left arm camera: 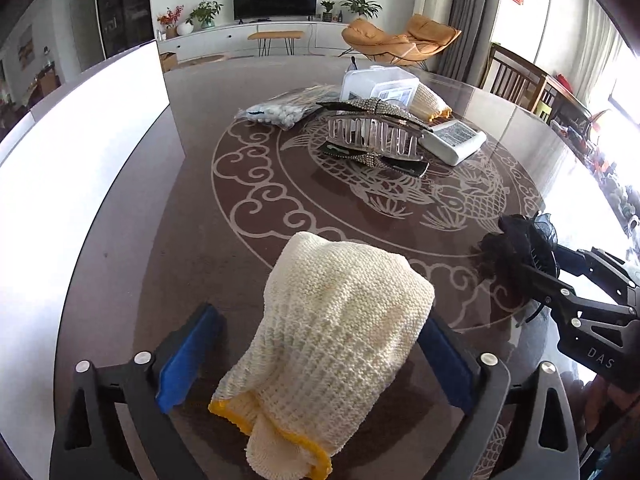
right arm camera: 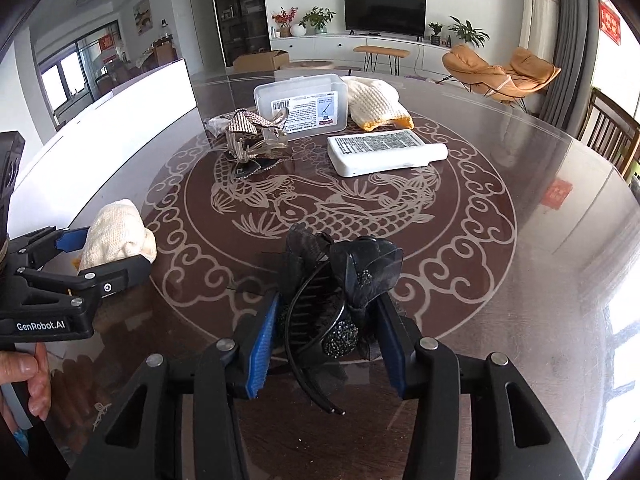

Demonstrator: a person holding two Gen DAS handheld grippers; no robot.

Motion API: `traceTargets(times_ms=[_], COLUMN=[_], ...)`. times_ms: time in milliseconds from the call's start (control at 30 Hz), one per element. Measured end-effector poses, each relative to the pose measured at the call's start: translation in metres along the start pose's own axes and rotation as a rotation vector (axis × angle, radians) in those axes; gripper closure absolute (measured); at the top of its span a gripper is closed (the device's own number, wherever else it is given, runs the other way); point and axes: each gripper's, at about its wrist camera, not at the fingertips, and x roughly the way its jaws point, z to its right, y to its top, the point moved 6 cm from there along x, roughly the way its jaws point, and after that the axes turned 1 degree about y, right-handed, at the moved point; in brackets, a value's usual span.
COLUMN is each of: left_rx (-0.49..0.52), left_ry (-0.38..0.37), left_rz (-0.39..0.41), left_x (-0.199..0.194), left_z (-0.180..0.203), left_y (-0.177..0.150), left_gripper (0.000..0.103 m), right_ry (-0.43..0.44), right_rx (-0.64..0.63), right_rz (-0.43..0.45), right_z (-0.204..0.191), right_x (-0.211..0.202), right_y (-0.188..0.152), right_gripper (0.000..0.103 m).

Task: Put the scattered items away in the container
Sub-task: 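Grasp the cream knit mesh bag with the left tool while the right tool holds the fascinator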

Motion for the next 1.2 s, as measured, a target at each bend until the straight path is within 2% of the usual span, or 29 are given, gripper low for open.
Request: traceTargets(times_ms=[100,267,633,1000,1033,1067,1100,1133,1167,1200], left_rx=[0.034,0.030,0.033,0.052,0.057,0.068,0.079,0.076,0.058,0.035], left_ry=[0.038,0.036,0.036,0.020,0.016,0.008,-0.001,-0.017,-0.044,-0.068], left_rz=[-0.015,-0.015,-0.020,-0.035,-0.029,-0.008,0.013,0.009,0.006,0.006], left_x=[0.002,0.003,0.005,0.004,0.003,-0.002,-0.007,-0.010,-0.014,-0.017], left_z=[0.006,0.004,0.004,0.005,0.006,0.008,0.010,0.010,0.010,0.009], left_y=[-0.001,0.000,0.000,0.001,0.001,0.001,0.001,0.000,-0.002,-0.004], left_gripper=[0.000,0.000,0.000,0.000,0.003,0.031,0.046,0.051,0.053,0.054], right_ry=[-0.004,-0.040,-0.049,-0.044,-0.043,-0.044,-0.050,-0.056,-0.063,-0.057], right_rx=[-0.007,-0.030,-0.017,-0.013,-0.012,-0.015,-0.020,-0.018,-0.006,0.013], right_rz=[-0.002,-0.009,-0.012,-0.012,-0.012,-0.011,-0.013,-0.011,-0.009,-0.007], right_z=[0.004,0.004,0.008,0.010,0.010,0.010,0.010,0.010,0.011,0.011], right_x=[-0.002,-0.002,-0.002,-0.002,-0.001,-0.002,-0.002,-0.003,-0.006,-0.009], right_y=[-0.001,-0.001,-0.001,0.000,0.000,0.000,0.000,-0.001,-0.002,-0.006], right_gripper=[0.052,0.049,0.044,0.043,0.043,0.044,0.046,0.060,0.065,0.065])
